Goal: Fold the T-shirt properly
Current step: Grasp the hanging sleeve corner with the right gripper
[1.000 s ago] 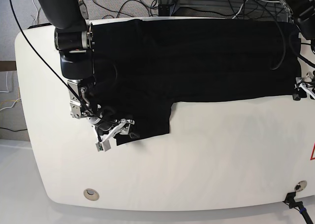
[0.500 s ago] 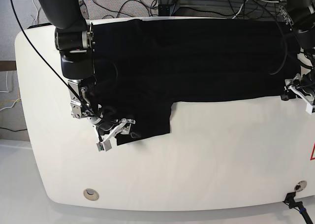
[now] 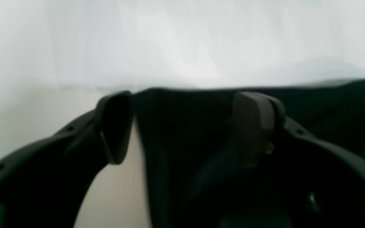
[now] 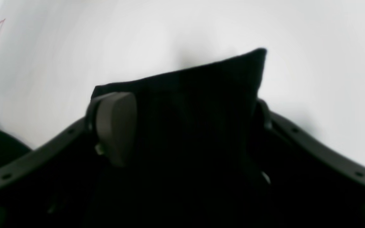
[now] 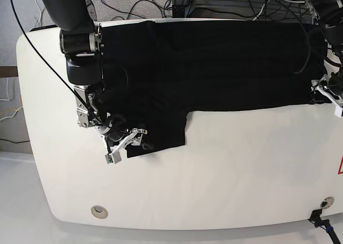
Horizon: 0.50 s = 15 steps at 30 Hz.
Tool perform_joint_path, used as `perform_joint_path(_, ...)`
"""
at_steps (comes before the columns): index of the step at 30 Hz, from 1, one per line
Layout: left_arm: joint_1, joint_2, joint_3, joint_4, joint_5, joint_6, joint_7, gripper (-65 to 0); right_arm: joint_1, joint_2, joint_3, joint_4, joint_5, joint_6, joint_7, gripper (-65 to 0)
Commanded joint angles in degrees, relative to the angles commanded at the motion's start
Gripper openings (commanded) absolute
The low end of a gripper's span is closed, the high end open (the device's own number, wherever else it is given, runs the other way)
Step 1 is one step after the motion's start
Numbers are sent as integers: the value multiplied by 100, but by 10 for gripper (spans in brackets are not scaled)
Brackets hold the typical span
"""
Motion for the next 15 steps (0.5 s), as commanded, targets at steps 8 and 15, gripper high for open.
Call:
perform_joint_path(8,-9,9,9,0,0,0,-9,-553,0,0,-9,0,9,9,0,-334)
perform_joint_path(15,-26,114,-26,387,-35,0,-18,-564,0,0,-9,220,9,9,-35,-650)
